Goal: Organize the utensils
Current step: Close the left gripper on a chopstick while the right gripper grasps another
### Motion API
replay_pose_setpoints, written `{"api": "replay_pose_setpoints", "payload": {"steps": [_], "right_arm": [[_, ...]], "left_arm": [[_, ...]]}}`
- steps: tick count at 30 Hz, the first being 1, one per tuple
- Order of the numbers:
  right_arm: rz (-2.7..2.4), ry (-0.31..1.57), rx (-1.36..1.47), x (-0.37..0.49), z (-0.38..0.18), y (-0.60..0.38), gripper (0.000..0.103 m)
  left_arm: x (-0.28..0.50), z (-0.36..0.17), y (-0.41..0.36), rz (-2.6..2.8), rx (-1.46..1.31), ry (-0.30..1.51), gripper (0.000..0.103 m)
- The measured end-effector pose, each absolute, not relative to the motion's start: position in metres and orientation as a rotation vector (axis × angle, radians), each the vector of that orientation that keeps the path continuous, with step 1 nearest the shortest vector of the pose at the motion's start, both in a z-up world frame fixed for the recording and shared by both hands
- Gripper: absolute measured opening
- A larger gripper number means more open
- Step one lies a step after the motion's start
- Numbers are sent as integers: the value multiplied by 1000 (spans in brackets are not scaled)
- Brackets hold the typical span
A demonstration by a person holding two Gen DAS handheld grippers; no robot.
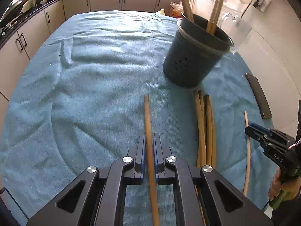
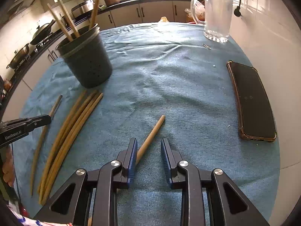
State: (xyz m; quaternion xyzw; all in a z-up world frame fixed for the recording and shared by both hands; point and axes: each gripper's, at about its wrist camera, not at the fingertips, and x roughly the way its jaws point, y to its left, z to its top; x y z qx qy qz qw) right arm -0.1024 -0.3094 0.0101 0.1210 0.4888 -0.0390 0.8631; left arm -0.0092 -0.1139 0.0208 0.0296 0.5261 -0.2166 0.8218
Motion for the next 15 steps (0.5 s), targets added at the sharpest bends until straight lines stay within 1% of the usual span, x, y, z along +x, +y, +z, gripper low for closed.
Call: {"api": "replay_pose_setpoints", "payload": {"steps": [6,15], "right_arm": [[-104,1047,238,-87,11,-305,27],[-171,1091,155,-60,11,-290,27]], "left_arm": [[13,17,-124,-444,51,1160,8],[26,16,-140,-428,94,1119,8]]}}
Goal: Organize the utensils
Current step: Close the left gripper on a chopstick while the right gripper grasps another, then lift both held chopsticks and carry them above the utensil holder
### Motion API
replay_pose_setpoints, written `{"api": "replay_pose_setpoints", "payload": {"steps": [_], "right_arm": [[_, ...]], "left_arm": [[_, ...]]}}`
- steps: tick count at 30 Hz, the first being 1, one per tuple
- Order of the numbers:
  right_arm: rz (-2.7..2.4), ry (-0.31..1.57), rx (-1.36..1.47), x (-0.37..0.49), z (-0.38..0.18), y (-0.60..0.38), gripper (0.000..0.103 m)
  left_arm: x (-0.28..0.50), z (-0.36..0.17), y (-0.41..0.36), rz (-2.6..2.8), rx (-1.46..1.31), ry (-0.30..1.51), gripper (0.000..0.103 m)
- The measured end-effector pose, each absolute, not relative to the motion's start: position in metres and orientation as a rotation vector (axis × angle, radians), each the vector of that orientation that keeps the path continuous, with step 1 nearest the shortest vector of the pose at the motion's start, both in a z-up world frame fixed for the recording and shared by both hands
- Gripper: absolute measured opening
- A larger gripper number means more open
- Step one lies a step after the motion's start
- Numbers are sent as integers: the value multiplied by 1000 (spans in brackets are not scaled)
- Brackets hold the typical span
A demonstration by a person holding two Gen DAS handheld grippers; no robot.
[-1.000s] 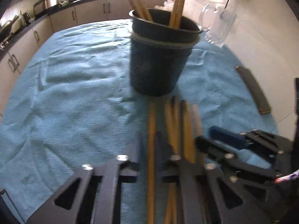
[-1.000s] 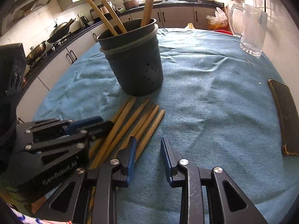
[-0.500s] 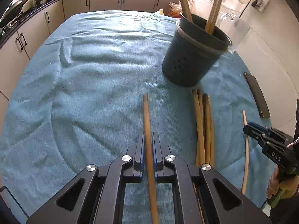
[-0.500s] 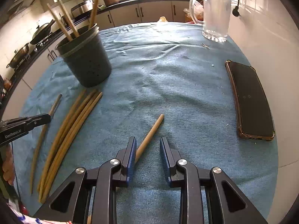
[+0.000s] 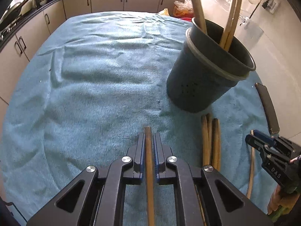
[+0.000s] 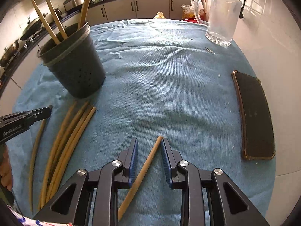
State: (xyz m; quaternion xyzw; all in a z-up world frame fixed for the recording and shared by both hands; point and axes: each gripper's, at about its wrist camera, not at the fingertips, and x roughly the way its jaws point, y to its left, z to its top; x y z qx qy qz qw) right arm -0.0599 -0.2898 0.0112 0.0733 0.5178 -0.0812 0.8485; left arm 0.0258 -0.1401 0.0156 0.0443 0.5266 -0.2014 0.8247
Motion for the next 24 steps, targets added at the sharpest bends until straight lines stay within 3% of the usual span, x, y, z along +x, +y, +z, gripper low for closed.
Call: {"api": "replay_pose_setpoints", "payload": {"steps": [2,4,7,24], "right_arm": [[-186,1090,138,-57,11,-285,23],[-184,1080,137,-56,11,-280,10],[-166,1052,155,-56,11,-277,6],[-55,608,247,-149,135,-273,5]], "left_arm": [[23,16,-141,-429,107,1102,8],[20,16,-143,-433,121,1083,8],[17,17,-144,-428,134,1072,6],[-97,163,-86,-456,-24,694,6]]}}
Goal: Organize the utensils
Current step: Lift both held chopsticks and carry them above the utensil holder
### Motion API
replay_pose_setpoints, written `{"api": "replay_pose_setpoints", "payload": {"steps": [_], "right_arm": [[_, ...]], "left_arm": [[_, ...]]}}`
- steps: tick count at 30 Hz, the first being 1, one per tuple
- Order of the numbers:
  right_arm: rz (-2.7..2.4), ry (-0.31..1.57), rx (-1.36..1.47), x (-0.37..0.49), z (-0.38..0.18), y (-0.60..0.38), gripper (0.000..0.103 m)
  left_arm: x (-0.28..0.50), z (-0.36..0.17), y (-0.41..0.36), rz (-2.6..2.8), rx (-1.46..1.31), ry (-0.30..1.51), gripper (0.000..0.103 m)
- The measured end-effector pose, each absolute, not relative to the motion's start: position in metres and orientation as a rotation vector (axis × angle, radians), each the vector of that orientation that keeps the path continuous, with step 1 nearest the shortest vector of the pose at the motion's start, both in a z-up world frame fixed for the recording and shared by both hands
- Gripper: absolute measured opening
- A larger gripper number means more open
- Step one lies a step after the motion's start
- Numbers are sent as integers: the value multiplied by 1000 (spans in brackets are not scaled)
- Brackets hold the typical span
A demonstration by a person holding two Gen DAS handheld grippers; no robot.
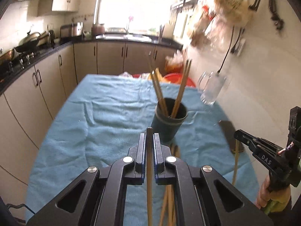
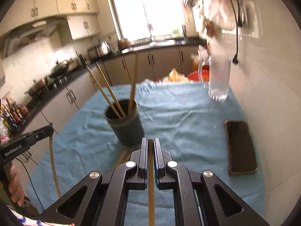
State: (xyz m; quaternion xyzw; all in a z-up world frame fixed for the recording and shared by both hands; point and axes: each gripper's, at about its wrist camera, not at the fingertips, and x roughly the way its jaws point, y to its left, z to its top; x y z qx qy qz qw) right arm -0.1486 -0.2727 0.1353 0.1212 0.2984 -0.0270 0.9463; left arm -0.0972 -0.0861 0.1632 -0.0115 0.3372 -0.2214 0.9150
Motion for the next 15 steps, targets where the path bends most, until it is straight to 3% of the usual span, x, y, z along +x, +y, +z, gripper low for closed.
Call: {"api": "replay_pose_setpoints", "payload": {"steps": [15], "right_arm": [[-42,456,204,-225,179,-257,5]], "left_arm": [[-200,203,-63,-467,-16,523,6]]}}
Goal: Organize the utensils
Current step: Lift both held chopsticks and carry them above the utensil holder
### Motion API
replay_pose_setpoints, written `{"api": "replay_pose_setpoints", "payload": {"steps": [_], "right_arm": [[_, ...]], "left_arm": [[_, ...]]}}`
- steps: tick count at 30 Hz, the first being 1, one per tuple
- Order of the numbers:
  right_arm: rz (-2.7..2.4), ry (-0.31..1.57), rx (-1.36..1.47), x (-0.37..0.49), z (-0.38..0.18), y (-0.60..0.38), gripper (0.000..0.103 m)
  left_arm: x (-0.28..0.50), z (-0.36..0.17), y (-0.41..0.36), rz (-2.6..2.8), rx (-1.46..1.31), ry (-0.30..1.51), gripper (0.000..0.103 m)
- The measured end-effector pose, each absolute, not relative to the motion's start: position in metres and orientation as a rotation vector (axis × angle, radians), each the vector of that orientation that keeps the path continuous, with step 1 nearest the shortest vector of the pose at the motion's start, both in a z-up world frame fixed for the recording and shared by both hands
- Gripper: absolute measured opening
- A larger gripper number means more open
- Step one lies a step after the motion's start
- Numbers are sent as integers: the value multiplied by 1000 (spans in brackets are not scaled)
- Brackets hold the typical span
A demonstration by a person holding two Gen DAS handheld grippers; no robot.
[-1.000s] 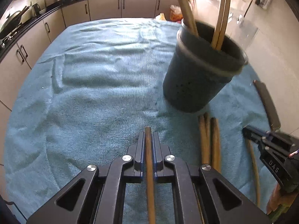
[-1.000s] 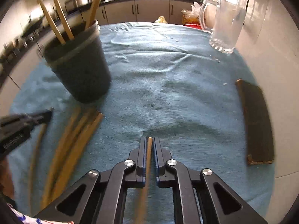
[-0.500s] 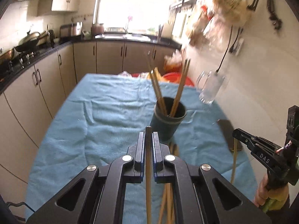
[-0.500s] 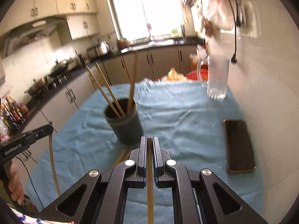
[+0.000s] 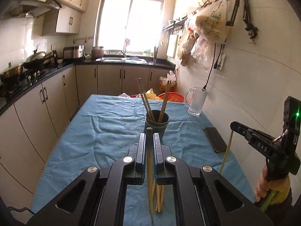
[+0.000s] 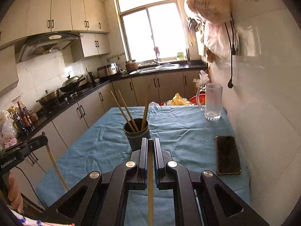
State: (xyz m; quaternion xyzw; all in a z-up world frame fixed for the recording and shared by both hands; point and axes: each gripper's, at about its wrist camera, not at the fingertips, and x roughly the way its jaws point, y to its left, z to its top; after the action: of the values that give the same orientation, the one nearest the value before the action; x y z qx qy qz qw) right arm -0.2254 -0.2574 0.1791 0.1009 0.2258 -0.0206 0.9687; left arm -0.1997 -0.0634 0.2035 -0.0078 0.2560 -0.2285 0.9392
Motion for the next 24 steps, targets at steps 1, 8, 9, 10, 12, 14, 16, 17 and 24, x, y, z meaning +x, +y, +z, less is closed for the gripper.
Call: {"api": "replay_pose_setpoints", "payload": {"steps": [1,8,9,10,12,14,16,17,24], "right_arm": [[-41,446,202,-229,182,-256,5],[-27,412,205,-231,196,-256,5],[-24,408,208,-230,197,-256,5],[-23,404,210,-228,200,-256,5],[-20,394,207,-223,204,-255,5],[-17,386,201,-219,209,-254,5],[-11,380,193,-212,215,-253,5],[-11,377,189,-210,218,-252,5],[2,336,156,-183,245,-251,5]], "left_arm": [[-203,205,-64,-467,-13,516,6],[-216,225,-69,-490,-3,460,6],[-215,228,-70,-491,-4,452,6],[-214,231,-71,-492,-5,446,6],[-208,236,-72,-491,-10,442,6],[-199,240,-74,-483,-18,439,6],[-191,244,-77,-473,-20,433,6],[-186,246,-79,-466,-20,429,6],[-140,265,-93,-431,-40,393,6]]}}
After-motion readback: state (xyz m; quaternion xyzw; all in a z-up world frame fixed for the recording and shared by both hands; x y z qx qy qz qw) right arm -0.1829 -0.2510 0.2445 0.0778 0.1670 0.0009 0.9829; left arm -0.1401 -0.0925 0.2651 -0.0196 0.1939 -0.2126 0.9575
